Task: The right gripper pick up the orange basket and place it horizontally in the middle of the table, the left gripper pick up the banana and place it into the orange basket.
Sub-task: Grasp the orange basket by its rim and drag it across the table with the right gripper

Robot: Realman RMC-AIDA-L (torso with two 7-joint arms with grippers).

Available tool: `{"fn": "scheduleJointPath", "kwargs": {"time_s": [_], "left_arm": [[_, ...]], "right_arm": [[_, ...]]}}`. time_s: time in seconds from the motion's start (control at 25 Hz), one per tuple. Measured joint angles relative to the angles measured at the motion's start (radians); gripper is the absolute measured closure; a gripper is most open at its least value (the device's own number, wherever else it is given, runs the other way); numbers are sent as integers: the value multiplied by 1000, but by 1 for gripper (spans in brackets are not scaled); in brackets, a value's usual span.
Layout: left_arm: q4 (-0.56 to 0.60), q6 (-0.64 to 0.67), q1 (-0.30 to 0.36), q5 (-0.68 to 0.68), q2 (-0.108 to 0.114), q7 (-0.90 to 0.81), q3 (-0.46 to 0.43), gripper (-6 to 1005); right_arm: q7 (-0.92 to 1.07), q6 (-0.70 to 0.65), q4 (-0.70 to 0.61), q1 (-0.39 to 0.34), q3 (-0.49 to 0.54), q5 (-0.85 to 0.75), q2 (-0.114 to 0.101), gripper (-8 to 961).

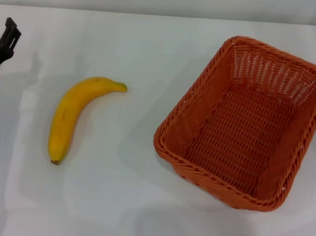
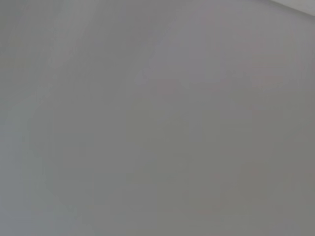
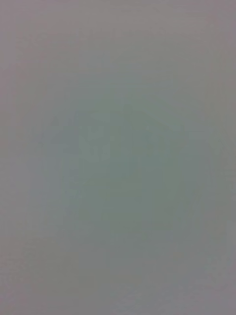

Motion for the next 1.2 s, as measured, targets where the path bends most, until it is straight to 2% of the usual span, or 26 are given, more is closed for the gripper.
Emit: {"fn": "scheduleJointPath", "kwargs": {"time_s": [0.48,0.56,0.72,0.88,0.96,1.08,1.2], "left_arm": [[13,5,4,1,1,-5,-1,113],[13,7,7,1,2,-6,-1,113],[13,35,25,1,2,-9,-1,113],[13,68,47,7,2,-32,-1,113],[13,87,61,16,4,-51,-1,113],[13,108,80,21,5,-68,-1,113],[12,130,98,22,5,-71,-1,113]], "right_arm": [[84,-41,-105,-53,-81,-8,-5,217],[124,-78,-149,-68,-119,-9,-7,217],[276,-220,-342,-130,-251,-48,-13,218],[528,-385,-627,-202,-324,-249,-12,218],[712,-411,-751,-215,-333,-424,-19,218],[1045,-397,-918,-211,-336,-731,-46,219],[1360,-284,-1060,-164,-329,-1047,-79,219]]}}
